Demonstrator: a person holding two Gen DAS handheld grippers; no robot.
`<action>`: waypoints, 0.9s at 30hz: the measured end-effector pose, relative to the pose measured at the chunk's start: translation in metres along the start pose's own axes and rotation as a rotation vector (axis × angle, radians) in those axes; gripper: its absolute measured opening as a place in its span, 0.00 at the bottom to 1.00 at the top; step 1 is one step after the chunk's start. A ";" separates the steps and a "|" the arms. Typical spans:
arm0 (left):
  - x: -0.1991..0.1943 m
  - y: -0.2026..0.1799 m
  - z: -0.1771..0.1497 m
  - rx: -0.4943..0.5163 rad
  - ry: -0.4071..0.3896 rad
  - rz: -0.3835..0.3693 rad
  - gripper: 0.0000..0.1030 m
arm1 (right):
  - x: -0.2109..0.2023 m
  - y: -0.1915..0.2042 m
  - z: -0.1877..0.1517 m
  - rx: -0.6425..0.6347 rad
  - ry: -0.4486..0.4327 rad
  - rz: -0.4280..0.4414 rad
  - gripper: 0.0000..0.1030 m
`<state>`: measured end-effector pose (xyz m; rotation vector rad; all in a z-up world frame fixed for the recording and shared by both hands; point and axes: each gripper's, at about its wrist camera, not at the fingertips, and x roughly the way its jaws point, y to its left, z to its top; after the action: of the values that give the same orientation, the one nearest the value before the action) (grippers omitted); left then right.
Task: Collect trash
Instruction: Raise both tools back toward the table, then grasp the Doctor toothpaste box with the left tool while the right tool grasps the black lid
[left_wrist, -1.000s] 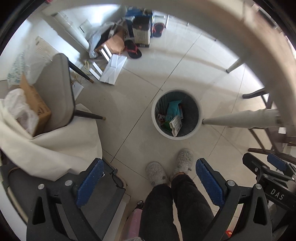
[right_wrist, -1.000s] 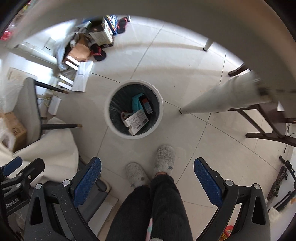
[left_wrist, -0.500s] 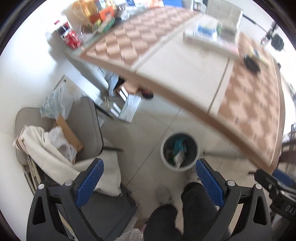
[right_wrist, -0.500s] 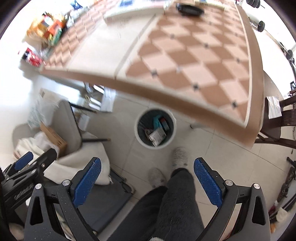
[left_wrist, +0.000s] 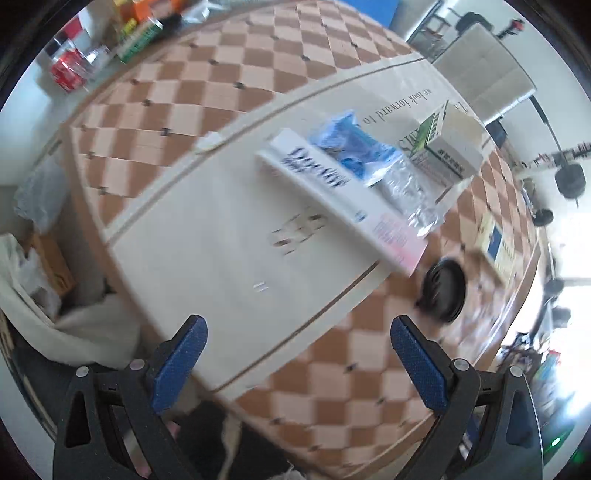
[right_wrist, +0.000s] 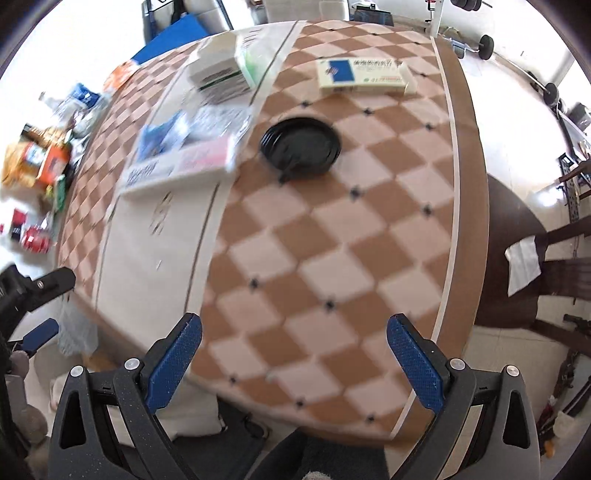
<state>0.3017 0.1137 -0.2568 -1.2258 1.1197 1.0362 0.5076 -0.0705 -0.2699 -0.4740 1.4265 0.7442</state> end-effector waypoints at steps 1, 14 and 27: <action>0.013 -0.011 0.015 -0.035 0.028 -0.019 0.99 | 0.008 -0.006 0.020 0.011 0.003 -0.010 0.98; 0.101 -0.052 0.082 -0.132 0.114 0.136 0.66 | 0.110 -0.019 0.161 -0.005 0.117 -0.017 0.98; 0.106 0.010 0.017 0.124 0.151 0.203 0.57 | 0.153 0.033 0.164 -0.180 0.164 -0.088 0.99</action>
<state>0.3102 0.1307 -0.3632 -1.1231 1.4278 1.0209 0.5970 0.0938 -0.3977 -0.7472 1.4866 0.7801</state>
